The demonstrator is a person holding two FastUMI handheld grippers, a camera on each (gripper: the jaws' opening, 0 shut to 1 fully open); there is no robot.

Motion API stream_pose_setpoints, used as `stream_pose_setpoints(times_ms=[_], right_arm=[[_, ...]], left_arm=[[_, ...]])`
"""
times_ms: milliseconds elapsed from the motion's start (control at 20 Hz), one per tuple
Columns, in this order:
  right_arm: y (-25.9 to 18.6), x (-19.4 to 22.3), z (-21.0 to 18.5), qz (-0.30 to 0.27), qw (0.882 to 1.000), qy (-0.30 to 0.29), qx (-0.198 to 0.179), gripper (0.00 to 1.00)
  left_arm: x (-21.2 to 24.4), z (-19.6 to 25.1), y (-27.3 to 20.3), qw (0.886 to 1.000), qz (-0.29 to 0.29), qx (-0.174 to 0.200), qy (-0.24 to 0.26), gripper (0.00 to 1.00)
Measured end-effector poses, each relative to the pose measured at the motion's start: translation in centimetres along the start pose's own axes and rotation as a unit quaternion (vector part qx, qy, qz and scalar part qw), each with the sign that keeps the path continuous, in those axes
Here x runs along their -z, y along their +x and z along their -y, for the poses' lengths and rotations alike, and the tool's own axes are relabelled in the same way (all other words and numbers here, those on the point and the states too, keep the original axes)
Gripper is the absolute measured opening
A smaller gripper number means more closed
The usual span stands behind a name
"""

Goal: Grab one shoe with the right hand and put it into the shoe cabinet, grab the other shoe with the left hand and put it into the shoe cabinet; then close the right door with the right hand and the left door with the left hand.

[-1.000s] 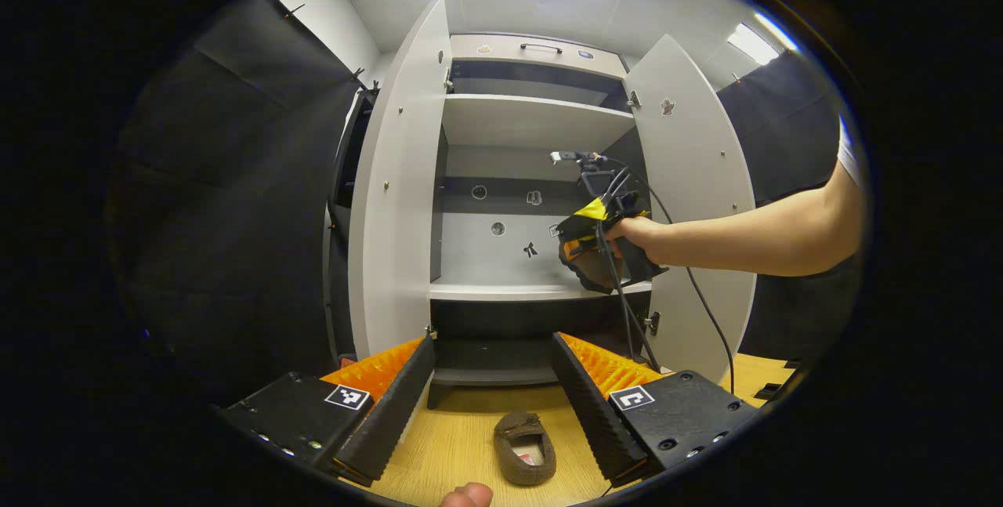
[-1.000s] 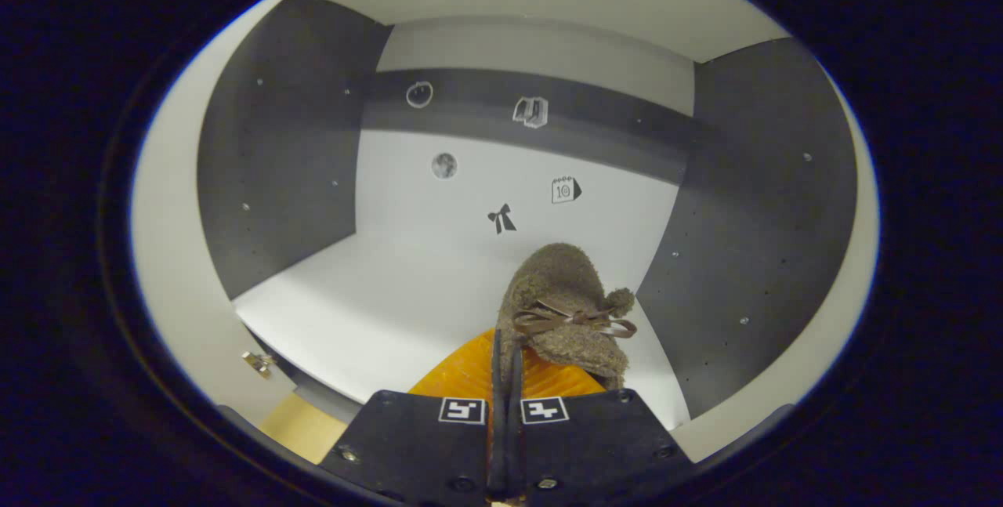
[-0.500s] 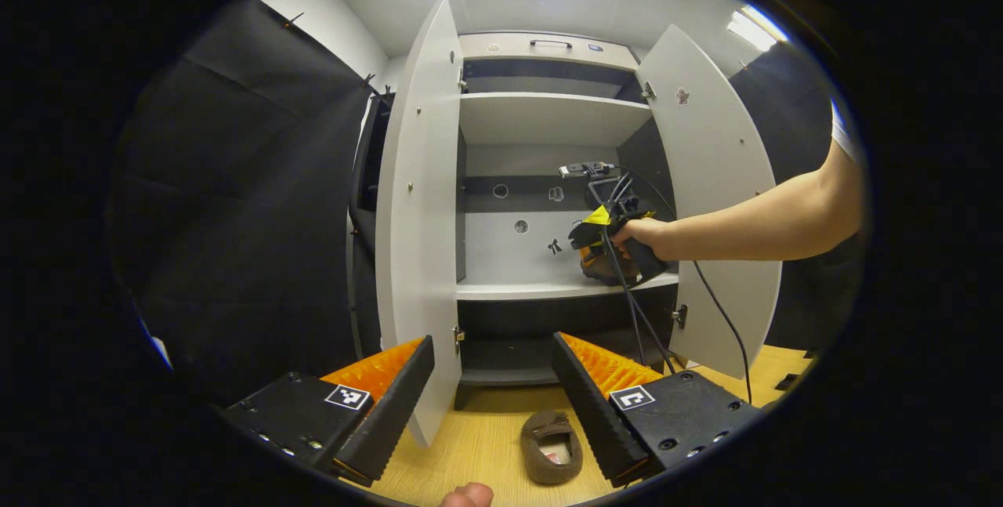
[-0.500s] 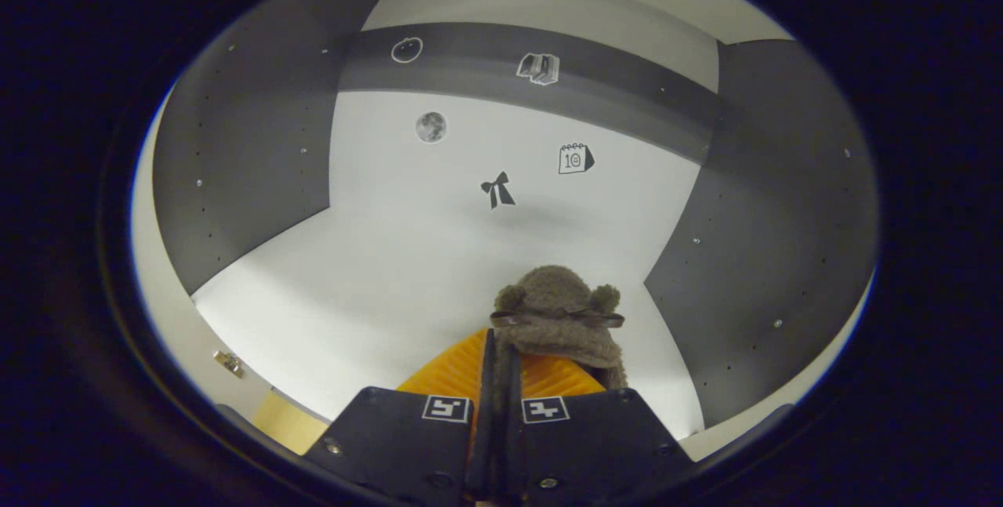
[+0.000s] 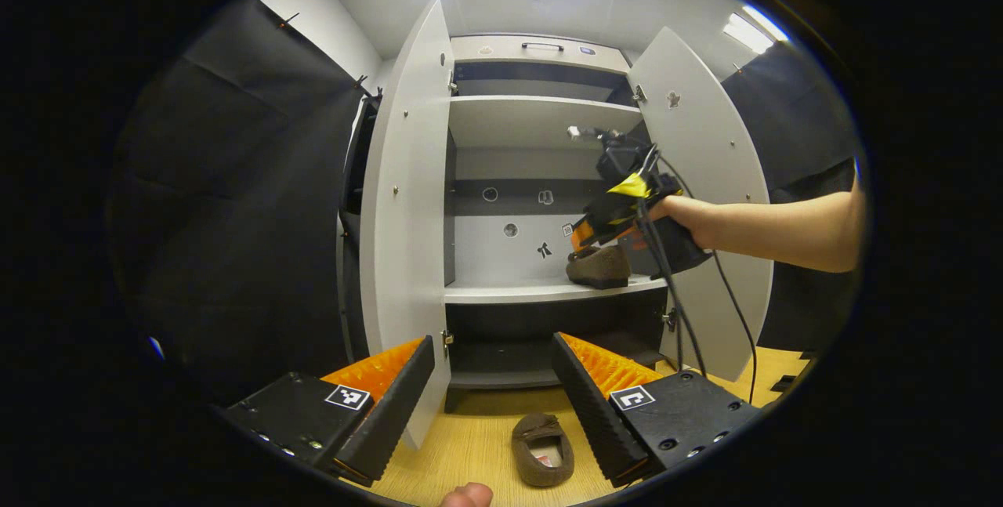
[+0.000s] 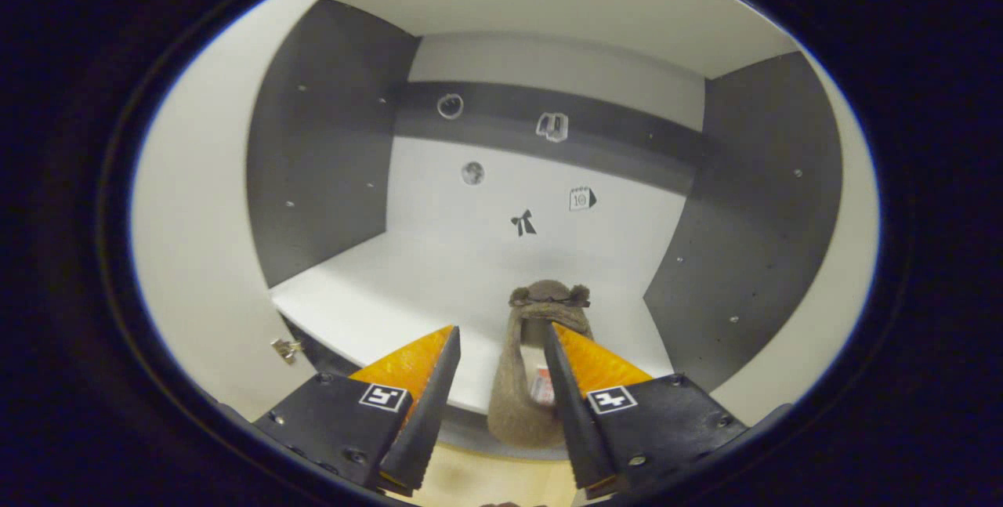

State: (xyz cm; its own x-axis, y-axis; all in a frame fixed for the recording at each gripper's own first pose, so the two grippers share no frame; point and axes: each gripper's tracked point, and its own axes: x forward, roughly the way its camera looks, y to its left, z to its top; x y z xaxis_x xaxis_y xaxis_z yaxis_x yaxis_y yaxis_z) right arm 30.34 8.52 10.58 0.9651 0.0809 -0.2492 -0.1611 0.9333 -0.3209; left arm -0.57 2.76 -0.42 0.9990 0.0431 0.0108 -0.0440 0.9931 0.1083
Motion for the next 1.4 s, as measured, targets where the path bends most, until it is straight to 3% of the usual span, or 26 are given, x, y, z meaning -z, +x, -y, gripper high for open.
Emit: stream_pose_setpoints(times_ms=[50,200,350,600,750,1050,1150,1250,1400], right_arm=[[-2.4,-0.1,-0.5,0.023,1.000,0.007,-0.004,0.78],[-9.1,1.6,-2.0,0.094,0.995,0.037,-0.019,0.83],[-13.8,5.9,-2.5,0.129,0.991,0.036,0.003,0.92],[-18.8,11.5,-5.3,0.142,0.989,0.032,0.006,0.93],[-21.0,13.8,-5.2,0.153,0.987,0.042,0.029,0.94],[-23.7,17.3,-4.4,0.137,0.988,0.048,0.055,0.94],[-23.9,18.3,-3.7,0.126,0.988,0.070,0.057,0.94],[-24.0,19.1,-2.4,0.121,0.986,0.089,0.067,0.94],[-23.9,20.3,-0.3,0.106,0.986,0.096,0.087,0.93]], left_arm=[[0.0,0.2,0.1,1.000,-0.001,0.004,0.000,0.95],[0.4,1.1,0.2,1.000,-0.005,0.019,-0.014,0.95],[1.2,1.7,0.5,0.999,-0.018,0.028,-0.026,0.95],[2.6,2.6,0.4,0.998,-0.037,0.042,-0.027,0.95],[4.1,3.4,0.4,0.996,-0.058,0.053,-0.032,0.95],[10.7,5.0,1.6,0.981,-0.161,0.085,-0.061,0.95],[14.3,5.6,2.4,0.970,-0.209,0.093,-0.078,0.95],[17.6,5.5,2.9,0.959,-0.254,0.089,-0.092,0.95],[23.4,4.8,4.6,0.948,-0.305,0.069,-0.062,0.96]])
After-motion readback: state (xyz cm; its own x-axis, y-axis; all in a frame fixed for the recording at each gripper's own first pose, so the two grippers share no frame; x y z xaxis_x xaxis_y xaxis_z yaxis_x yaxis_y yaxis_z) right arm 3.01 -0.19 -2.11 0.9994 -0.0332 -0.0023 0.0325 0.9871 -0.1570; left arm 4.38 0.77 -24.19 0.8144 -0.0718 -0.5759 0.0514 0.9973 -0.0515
